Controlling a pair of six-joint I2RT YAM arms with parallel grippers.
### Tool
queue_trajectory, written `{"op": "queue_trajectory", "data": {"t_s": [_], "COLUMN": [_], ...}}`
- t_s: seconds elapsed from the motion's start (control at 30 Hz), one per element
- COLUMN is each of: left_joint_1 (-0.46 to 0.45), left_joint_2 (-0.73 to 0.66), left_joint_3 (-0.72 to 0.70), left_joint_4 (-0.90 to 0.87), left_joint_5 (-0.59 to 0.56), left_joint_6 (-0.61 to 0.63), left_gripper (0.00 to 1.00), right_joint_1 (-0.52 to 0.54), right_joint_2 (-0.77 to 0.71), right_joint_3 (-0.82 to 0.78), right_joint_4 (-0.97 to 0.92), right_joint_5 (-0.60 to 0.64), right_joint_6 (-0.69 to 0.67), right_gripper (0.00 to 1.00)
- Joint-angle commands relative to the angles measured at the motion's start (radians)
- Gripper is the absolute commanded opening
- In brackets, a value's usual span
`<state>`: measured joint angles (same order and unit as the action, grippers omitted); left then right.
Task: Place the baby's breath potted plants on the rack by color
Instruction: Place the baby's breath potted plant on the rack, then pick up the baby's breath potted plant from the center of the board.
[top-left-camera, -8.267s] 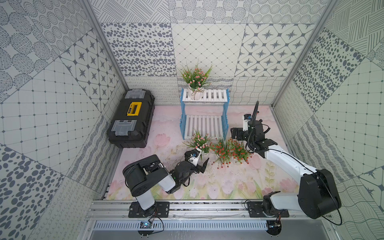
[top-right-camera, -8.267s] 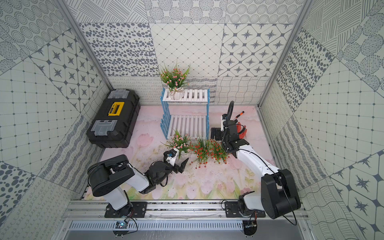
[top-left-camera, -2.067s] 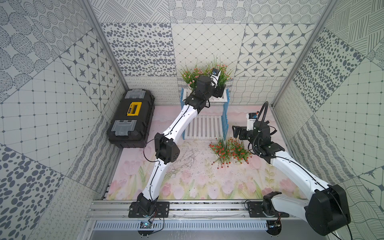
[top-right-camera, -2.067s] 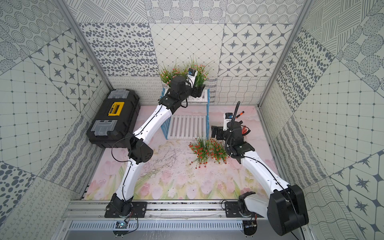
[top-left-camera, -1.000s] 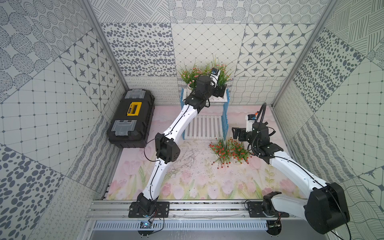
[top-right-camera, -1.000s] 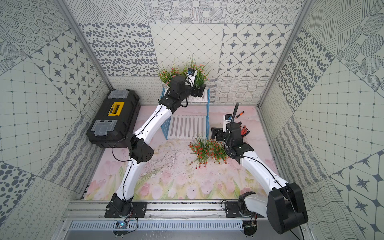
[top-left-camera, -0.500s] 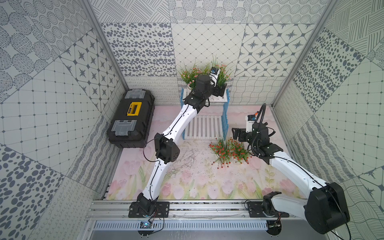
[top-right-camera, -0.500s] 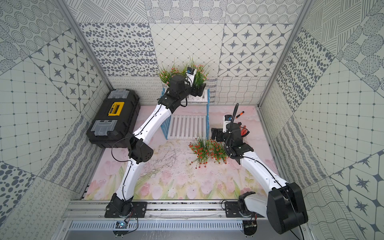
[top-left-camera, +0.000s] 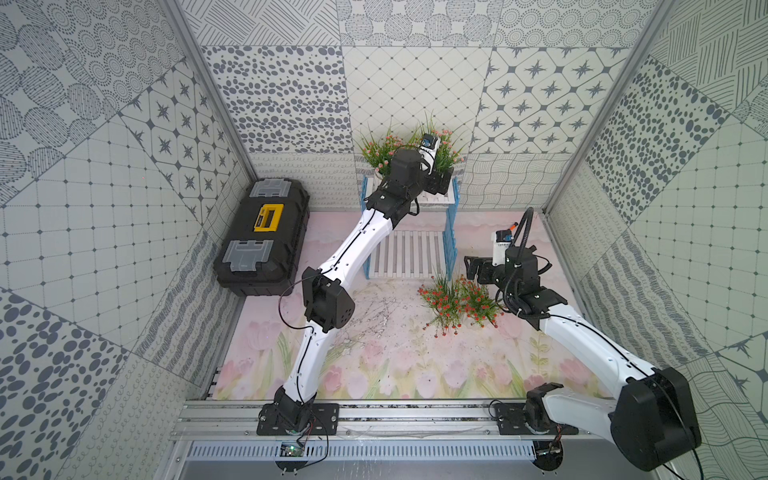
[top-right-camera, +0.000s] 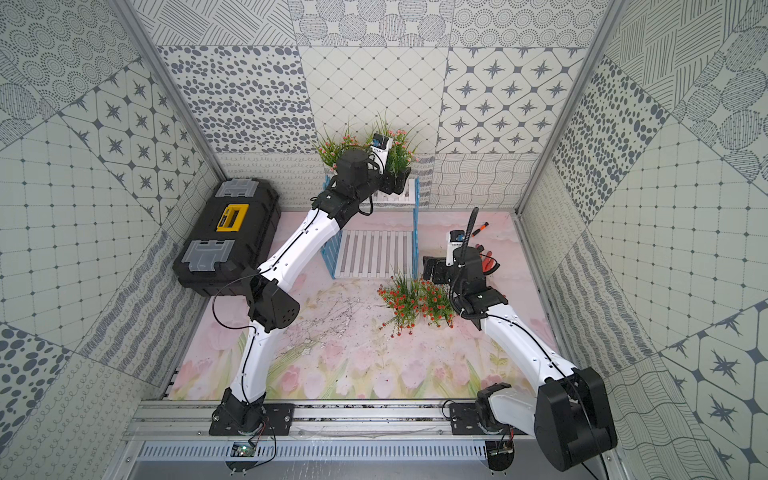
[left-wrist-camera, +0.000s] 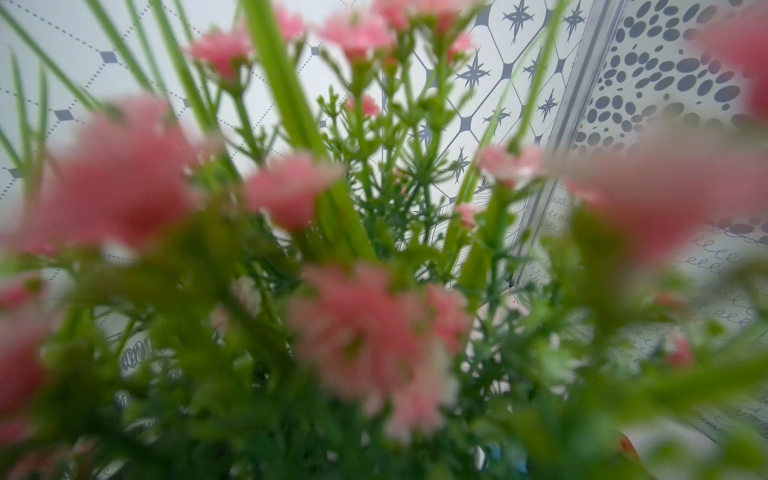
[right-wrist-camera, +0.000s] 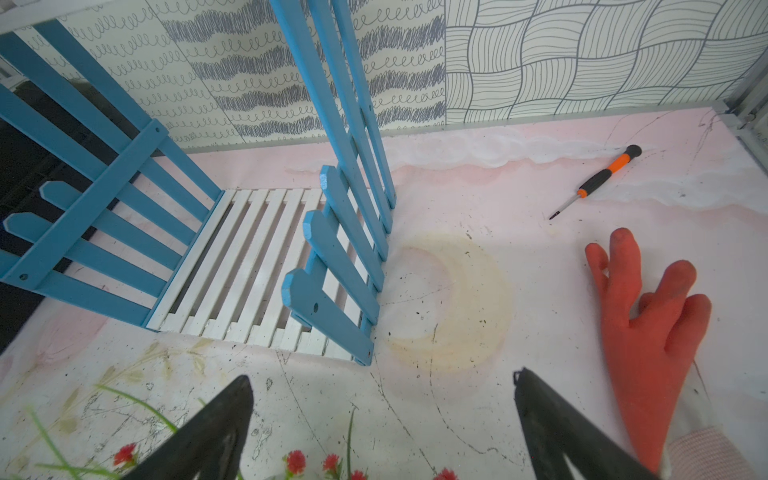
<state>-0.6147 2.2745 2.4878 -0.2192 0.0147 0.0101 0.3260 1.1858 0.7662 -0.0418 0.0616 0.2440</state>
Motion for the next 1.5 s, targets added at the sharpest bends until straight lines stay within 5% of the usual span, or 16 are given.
{"op": "queue_trajectory", "data": {"t_s": [0.0, 0.3, 0.87, 1.17, 1.47], "left_joint_1": [-0.020, -0.028, -0.037, -0.049, -0.158], "left_joint_2": [-0.055, -0.145, -0.452, -0.825, -1.105], "left_joint_3": [-0.043, -0.146, -0.565, -1.125, -1.625], "left_joint_4": [0.071, 0.077, 0.130, 0.255, 0.423], "left_joint_5": [0.003, -0.003, 0.012, 0.057, 0.083], "left_joint_6": [0.025, 0.015, -0.005, -0.025, -0.066], "left_gripper": [0.98, 0.98, 0.98, 0.98, 0.98], "right_joint_1": [0.005, 0.005, 0.005, 0.005, 0.004], "right_joint_2": [-0.014, -0.020, -0.018, -0.033, 0.003], "right_joint_3": [-0.012, -0.006, 0.019, 0.043, 0.105], "right_joint_4": [0.033, 0.026, 0.023, 0.004, -0.018], "right_joint_5": [0.008, 0.015, 0.013, 0.010, -0.001], "right_joint_6": [0.006, 0.000, -0.007, -0.007, -0.015], "right_gripper": [0.98, 0.98, 0.98, 0.98, 0.98]}}
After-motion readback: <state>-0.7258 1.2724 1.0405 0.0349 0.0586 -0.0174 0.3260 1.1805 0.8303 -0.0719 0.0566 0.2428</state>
